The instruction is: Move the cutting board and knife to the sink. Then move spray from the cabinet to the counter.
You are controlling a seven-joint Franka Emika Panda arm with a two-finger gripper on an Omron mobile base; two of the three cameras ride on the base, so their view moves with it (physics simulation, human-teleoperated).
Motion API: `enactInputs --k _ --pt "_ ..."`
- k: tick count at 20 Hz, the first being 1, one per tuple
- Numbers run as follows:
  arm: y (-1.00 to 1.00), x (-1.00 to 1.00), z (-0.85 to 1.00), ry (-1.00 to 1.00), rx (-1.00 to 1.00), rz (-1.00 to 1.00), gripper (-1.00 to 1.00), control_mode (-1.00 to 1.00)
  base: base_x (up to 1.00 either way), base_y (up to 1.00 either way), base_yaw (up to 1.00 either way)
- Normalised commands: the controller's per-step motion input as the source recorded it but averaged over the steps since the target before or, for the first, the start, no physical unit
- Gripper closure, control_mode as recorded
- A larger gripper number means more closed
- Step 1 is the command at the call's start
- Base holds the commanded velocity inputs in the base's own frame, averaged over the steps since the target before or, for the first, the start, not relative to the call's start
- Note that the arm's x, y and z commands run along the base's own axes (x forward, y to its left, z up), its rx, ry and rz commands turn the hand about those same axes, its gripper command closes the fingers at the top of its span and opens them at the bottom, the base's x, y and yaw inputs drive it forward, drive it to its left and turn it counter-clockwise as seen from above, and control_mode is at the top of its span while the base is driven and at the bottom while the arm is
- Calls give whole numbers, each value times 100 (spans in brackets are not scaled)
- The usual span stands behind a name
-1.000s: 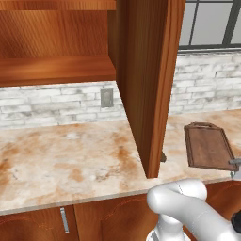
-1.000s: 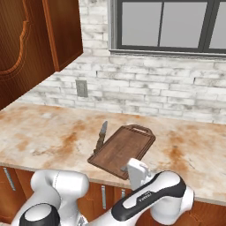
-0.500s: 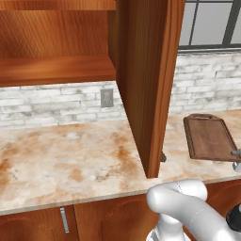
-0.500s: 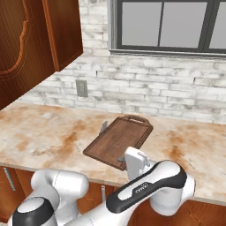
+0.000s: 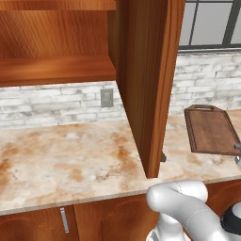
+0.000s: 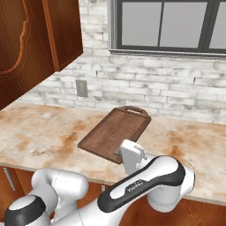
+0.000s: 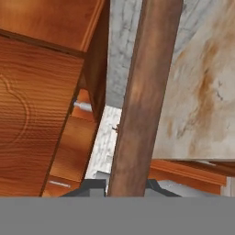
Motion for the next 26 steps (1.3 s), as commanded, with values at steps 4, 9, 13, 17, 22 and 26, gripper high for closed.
enactInputs --k 4,9,13,17,22,26 --pt "0 -7 19 -3 0 1 100 -100 0 0 0" --pt "0 0 0 0 0 0 100 -100 0 0 0" --pt "0 0 0 0 0 0 100 100 -3 0 0" --pt "0 0 0 0 0 0 100 100 -43 0 6" --pt "0 0 0 0 0 0 100 100 -66 0 11" --pt "0 0 0 0 0 0 100 100 -66 0 14"
